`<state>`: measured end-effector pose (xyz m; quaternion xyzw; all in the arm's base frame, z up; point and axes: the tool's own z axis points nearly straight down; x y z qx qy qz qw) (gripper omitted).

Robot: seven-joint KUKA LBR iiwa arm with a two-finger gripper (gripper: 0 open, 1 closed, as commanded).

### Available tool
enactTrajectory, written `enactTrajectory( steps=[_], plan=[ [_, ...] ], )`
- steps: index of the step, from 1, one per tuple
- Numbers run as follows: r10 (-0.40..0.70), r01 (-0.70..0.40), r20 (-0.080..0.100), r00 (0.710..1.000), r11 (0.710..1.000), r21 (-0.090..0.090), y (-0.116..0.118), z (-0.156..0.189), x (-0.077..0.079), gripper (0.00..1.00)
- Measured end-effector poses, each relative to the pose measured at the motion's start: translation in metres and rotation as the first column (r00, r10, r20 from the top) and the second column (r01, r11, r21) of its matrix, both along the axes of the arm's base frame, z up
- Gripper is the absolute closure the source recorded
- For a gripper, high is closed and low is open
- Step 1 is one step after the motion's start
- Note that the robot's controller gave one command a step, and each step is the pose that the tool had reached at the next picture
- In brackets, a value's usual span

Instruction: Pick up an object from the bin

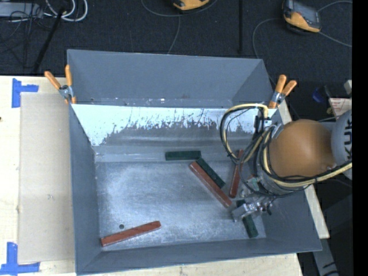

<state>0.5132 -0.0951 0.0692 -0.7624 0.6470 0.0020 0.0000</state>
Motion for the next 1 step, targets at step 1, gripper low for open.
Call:
enactTrajectory(
  steps=[1],
  plan=[
    [0.013, -0.013, 0.009, 1.0, 1.0, -0.001, 0.0199, 0.1176, -0.0021, 1.0]
  ],
)
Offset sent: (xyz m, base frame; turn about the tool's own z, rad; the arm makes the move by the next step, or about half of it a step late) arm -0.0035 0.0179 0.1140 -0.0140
